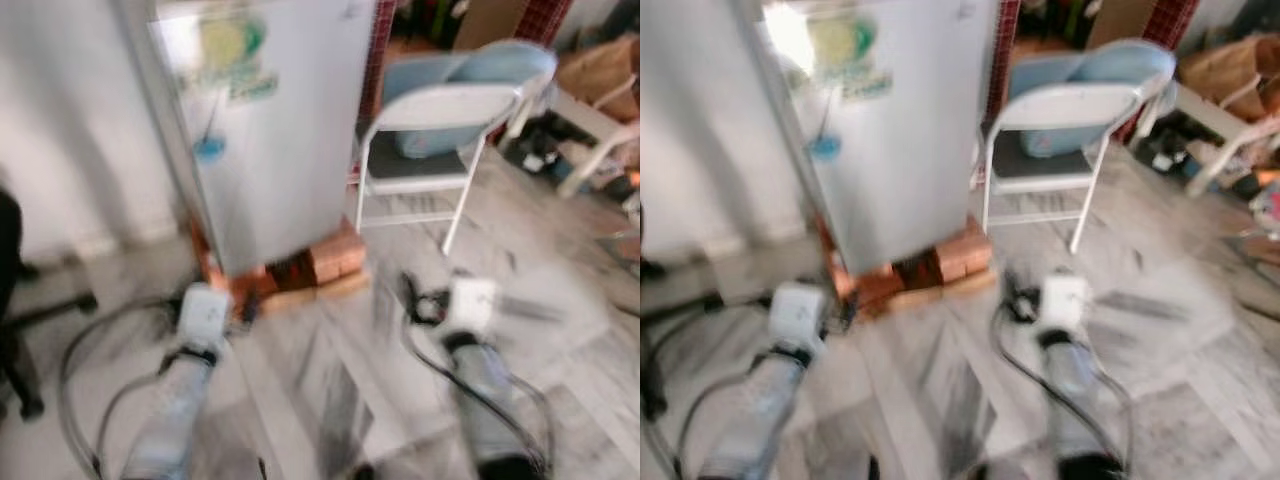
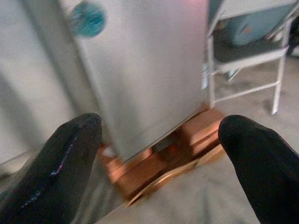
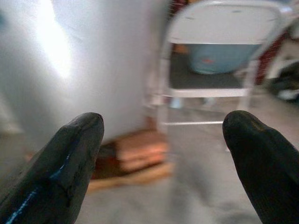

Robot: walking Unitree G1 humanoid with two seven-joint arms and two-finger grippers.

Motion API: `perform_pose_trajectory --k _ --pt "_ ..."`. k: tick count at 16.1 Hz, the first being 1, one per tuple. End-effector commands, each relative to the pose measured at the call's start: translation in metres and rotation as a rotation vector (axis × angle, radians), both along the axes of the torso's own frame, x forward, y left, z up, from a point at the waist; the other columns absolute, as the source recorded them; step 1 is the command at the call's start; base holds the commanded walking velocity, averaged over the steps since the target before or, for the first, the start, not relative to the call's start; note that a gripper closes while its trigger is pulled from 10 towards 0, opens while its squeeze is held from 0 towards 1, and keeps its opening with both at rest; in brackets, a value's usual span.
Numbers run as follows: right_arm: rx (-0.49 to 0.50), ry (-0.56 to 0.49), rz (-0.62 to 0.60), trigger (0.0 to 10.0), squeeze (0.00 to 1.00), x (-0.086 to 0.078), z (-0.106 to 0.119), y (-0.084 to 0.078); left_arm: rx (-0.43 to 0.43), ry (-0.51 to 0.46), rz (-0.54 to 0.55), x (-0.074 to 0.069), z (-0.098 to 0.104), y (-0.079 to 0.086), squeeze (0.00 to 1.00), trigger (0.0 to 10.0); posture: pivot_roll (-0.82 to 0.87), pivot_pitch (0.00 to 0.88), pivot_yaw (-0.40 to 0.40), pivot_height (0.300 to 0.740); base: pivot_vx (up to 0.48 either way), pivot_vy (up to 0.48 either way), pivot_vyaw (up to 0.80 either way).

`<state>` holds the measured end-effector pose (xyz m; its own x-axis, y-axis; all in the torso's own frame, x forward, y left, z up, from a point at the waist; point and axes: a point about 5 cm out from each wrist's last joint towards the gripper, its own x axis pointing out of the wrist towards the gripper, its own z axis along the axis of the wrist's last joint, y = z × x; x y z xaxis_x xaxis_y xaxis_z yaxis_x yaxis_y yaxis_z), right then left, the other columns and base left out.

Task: Restocking fridge

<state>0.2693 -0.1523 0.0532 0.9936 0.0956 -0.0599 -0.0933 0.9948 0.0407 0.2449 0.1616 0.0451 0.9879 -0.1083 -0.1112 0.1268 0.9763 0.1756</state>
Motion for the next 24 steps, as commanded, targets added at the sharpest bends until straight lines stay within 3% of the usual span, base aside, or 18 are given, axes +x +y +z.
perform_pose_trajectory --k 1,5,8,24 --pt "-0.001 -0.009 -0.013 10.0 0.00 0.0027 0.0049 -0.0084 -0.006 -0.012 -0.013 0.0008 0.0021 -0.0069 0.00 10.0 0.14 0.071 -0.027 0.740 0.000 0.000 0.00" --pt "0.019 -0.009 -0.013 10.0 0.00 0.0052 0.0080 -0.0099 -0.011 -0.018 -0.019 0.0037 0.0038 -0.0109 0.00 10.0 0.14 0.069 -0.033 0.740 0.000 0.000 0.00" --pt "-0.053 0.017 -0.006 10.0 0.00 0.0041 0.0060 -0.0097 -0.009 -0.020 -0.023 0.0029 0.0040 -0.0124 0.00 10.0 0.13 0.067 -0.032 0.740 0.000 0.000 0.00" --pt "-0.053 0.017 -0.006 10.0 0.00 0.0041 0.0060 -0.0097 -0.009 -0.020 -0.023 0.0029 0.0040 -0.0124 0.00 10.0 0.13 0.067 -0.032 0.740 0.000 0.000 0.00"
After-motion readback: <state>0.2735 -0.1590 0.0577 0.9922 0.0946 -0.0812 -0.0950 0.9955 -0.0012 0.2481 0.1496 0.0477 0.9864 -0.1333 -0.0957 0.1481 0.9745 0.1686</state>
